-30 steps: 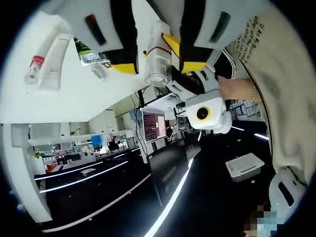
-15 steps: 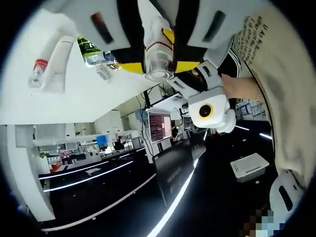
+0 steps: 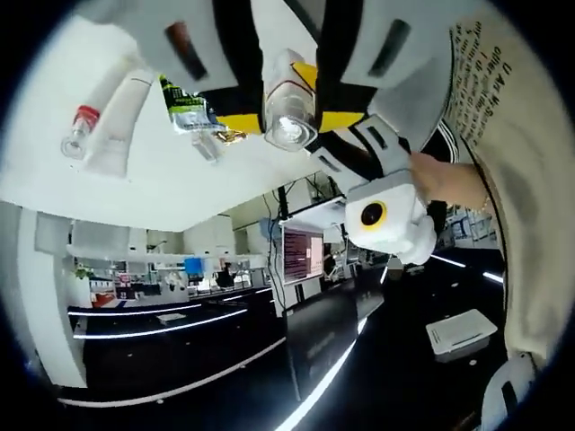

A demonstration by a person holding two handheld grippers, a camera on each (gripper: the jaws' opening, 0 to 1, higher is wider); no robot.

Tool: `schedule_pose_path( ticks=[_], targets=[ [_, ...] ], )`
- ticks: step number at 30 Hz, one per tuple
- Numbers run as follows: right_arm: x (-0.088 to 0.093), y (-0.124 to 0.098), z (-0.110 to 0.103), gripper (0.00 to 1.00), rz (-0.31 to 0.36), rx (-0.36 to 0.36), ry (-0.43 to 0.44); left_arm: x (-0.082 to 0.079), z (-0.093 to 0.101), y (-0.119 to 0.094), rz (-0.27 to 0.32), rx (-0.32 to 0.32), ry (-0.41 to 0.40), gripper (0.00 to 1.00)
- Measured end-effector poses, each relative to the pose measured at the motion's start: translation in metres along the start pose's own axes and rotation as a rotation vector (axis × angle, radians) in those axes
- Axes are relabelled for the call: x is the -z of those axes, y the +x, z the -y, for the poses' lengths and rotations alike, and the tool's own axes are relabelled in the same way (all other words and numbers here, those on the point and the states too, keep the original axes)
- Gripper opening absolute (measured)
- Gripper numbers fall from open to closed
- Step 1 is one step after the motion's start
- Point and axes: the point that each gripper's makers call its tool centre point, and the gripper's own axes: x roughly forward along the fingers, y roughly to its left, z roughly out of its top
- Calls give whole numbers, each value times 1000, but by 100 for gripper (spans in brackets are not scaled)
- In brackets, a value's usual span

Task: Arrange the skincare products in the storage area until every visible bottle or jar stands upright without overlapping.

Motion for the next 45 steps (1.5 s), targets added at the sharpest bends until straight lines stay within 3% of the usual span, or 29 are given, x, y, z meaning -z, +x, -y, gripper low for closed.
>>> schedule_pose_path(
  ticks=[2, 5, 13, 23, 39, 45],
  targets=[
    [7, 6, 2, 21, -34, 39, -52, 11, -9, 3, -57, -49, 12, 17],
    [16, 14, -3, 20, -76, 42, -122, 19, -9, 9, -80, -47, 7, 17],
    [34, 23, 2, 20, -106, 58, -82, 37, -13, 18, -128, -41, 16, 17],
    [67, 28, 8, 21, -194, 73, -95, 65, -15, 41, -202, -1, 51, 17],
    [87, 30, 20, 21, -252, 100, -83, 77, -19, 57, -245, 46, 82, 17],
    [87, 29, 29, 21, -245, 123, -62, 73, -22, 62, -236, 57, 86, 17]
  ],
)
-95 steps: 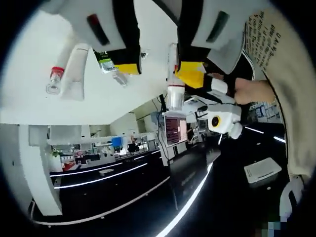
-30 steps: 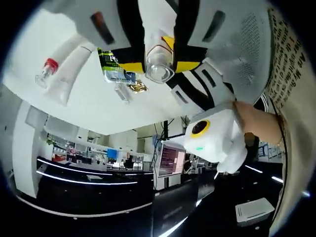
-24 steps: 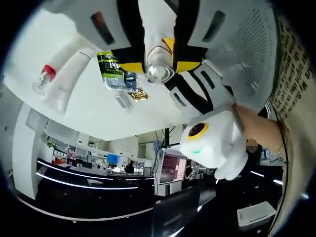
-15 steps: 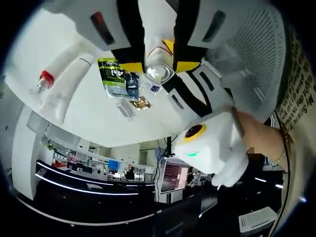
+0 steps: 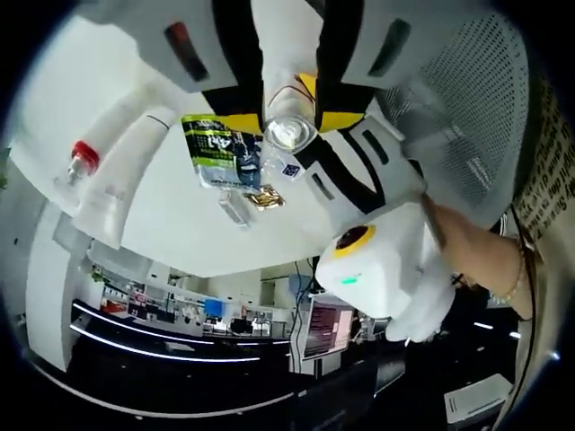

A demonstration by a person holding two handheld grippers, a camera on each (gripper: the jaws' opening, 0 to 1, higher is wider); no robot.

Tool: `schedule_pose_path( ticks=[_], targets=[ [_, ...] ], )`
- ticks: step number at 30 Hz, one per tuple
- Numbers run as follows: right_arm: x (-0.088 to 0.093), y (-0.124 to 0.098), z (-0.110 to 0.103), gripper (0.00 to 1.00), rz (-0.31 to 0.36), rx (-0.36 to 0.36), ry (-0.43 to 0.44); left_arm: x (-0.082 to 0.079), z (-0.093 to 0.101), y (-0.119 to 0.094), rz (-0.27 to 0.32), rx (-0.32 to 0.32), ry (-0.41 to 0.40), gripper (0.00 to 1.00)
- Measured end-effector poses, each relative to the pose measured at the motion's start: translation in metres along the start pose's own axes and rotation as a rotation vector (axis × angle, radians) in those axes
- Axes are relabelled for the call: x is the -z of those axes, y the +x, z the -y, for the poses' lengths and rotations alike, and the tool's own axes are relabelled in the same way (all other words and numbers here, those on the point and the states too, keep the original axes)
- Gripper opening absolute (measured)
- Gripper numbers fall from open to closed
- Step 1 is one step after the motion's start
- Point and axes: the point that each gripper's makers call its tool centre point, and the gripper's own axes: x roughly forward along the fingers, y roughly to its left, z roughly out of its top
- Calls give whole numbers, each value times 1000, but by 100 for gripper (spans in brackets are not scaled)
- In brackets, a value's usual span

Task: Arrange the skincare products in the storage area until every visible bottle or jar stands upright without overlapping.

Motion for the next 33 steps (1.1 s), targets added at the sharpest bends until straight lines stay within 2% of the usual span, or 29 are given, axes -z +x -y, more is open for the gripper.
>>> schedule_pose_path(
  ticks=[5, 13, 33],
  targets=[
    [1, -1, 9, 21, 0, 29, 9, -6, -4, 8, 1, 14, 13, 17],
    [6, -7, 35, 21, 1, 91, 48, -21, -12, 28, 0, 41, 56, 17],
    [24, -32, 116, 21, -1, 247, 93, -75, -31, 93, 41, 85, 125, 17]
  ],
)
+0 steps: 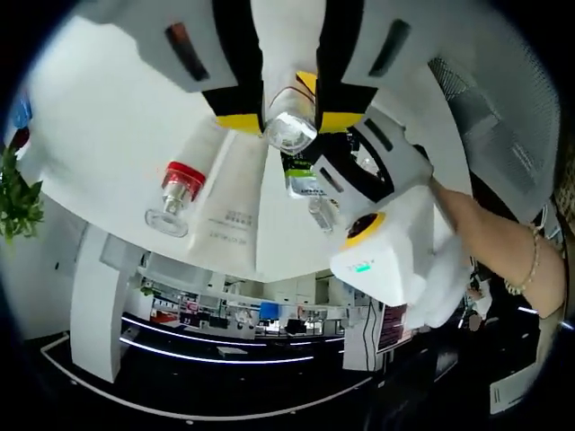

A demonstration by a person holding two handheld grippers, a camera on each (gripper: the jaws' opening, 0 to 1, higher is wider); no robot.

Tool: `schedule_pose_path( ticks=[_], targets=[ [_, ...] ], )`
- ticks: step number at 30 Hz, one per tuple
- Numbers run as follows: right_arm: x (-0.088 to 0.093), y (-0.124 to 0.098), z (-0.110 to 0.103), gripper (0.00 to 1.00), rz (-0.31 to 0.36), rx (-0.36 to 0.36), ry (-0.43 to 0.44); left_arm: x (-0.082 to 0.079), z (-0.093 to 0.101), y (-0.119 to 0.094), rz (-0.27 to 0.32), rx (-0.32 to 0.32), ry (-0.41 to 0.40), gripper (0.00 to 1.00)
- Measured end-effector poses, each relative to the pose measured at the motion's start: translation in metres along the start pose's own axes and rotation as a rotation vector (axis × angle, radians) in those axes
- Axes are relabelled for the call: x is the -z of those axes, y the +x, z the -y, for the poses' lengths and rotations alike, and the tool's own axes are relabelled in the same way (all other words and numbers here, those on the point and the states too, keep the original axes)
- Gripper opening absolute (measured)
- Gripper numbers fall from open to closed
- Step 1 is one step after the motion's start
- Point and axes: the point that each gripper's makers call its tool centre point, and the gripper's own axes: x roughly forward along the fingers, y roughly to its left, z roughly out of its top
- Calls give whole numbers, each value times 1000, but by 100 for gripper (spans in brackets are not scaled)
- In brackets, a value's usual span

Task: Arrange the skincare products in the storage area until every visible bottle or jar stands upright without overlapping.

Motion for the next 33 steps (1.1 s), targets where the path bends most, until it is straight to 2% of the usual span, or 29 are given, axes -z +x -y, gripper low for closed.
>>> schedule_pose_path(
  ticks=[7, 14, 26, 33],
  targets=[
    [0, 3, 22, 21, 9, 38, 7, -10, -11, 16, 16, -18, -15, 18],
    [0, 7, 34, 21, 15, 45, 10, -14, -20, 25, 22, -48, -11, 19],
    [1, 6, 46, 21, 23, 47, -11, -20, -26, 35, 25, -78, -22, 19],
    [1, 7, 49, 21, 50, 36, -15, -20, -29, 38, 21, -85, -24, 19]
  ],
)
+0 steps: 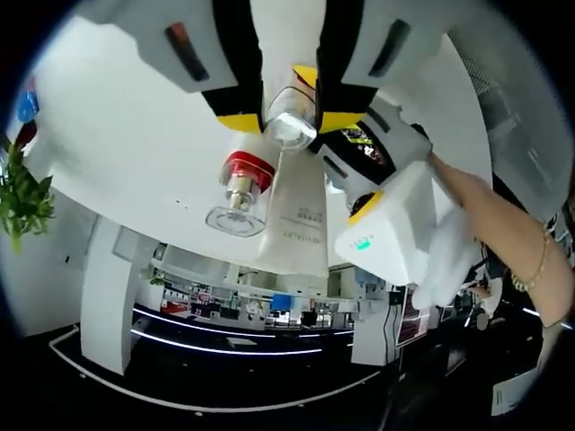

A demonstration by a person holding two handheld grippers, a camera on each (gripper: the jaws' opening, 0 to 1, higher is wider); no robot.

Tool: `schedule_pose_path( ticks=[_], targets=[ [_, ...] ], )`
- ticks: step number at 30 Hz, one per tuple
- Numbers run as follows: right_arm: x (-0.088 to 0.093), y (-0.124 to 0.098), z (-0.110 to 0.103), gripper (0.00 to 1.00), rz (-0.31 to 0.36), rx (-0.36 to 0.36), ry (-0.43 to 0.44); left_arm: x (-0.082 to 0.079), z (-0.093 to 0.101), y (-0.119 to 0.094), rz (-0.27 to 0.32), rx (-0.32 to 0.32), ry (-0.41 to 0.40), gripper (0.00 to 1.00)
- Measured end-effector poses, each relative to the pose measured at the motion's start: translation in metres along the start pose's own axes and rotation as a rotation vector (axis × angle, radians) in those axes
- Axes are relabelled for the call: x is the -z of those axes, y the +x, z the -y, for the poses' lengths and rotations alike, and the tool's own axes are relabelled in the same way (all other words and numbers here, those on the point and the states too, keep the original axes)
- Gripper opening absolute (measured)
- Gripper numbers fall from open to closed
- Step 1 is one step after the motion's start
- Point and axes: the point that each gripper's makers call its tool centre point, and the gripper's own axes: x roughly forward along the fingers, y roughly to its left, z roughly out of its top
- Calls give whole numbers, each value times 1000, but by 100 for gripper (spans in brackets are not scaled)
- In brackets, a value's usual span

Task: Arrange the skincare products in the storage area until every visible bottle or jar stands upright without overlapping.

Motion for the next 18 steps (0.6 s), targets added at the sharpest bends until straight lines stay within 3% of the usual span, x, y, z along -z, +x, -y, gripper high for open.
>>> schedule_pose_path(
  ticks=[18],
  targets=[
    [-1, 5, 1, 22, -17, -17, -50, 8, -3, -8, -23, -15, -18, 21]
  ],
)
